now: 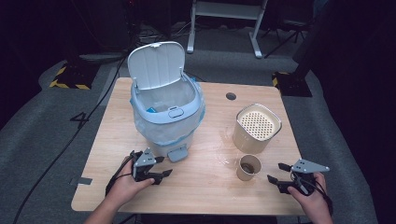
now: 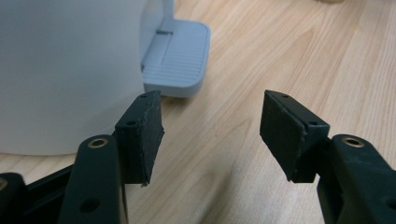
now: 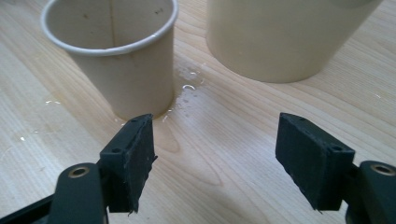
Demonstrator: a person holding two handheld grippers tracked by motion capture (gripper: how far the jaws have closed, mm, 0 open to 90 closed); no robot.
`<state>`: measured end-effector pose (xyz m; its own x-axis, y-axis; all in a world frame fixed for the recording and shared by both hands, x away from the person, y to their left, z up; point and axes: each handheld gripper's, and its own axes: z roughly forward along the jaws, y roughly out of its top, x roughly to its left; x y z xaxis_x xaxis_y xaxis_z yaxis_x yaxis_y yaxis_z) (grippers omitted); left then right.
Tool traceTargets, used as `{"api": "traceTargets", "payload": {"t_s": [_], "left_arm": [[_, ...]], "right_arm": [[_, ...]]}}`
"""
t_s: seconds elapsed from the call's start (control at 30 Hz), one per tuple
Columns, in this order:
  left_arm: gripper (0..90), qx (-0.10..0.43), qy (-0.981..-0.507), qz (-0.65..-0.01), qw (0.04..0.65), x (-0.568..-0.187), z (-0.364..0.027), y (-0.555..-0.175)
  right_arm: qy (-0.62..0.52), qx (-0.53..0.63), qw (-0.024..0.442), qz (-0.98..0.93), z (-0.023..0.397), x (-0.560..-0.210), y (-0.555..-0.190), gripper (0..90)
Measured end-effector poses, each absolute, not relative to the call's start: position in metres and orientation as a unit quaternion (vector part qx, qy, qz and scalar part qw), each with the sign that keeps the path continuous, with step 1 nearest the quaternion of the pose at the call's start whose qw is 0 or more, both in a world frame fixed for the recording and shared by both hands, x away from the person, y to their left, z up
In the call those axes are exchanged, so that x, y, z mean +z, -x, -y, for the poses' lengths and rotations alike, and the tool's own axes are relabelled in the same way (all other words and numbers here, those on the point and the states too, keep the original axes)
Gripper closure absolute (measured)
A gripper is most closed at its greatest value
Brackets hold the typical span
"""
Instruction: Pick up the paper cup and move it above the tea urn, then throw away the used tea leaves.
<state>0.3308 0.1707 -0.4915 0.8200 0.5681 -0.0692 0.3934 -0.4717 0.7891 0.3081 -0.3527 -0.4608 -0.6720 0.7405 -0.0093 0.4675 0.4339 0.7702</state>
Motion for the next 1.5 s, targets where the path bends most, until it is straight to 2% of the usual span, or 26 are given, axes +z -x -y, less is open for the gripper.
{"api": "traceTargets", "payload": {"t_s": [0.13,0.23,0.33,0.9,1.13,1.33,1.5], "left_arm": [[37.6,0.104,-0.86,-0.285,0.411,-0.495,-0.17,-0.331],[37.0,0.128,-0.869,-0.284,0.384,-0.498,-0.169,-0.329],[35.0,0.116,-0.875,-0.294,0.367,-0.503,-0.169,-0.325],[32.4,0.116,-0.873,-0.302,0.366,-0.503,-0.17,-0.322],[30.3,0.115,-0.873,-0.304,0.364,-0.503,-0.168,-0.323],[29.1,0.115,-0.874,-0.303,0.363,-0.503,-0.168,-0.323],[29.2,0.114,-0.874,-0.303,0.363,-0.503,-0.168,-0.323]], "right_arm": [[-0.357,0.389,0.177,-0.831,0.351,-0.46,-0.306,28.3],[-0.357,0.39,0.176,-0.831,0.351,-0.46,-0.306,28.2],[-0.356,0.392,0.174,-0.83,0.35,-0.46,-0.306,28.0],[-0.33,0.408,0.164,-0.835,0.341,-0.451,-0.298,21.5],[-0.316,0.427,0.158,-0.833,0.328,-0.451,-0.296,15.6],[-0.308,0.438,0.144,-0.832,0.313,-0.457,-0.299,15.8],[-0.308,0.436,0.152,-0.832,0.3,-0.466,-0.306,15.8]]}}
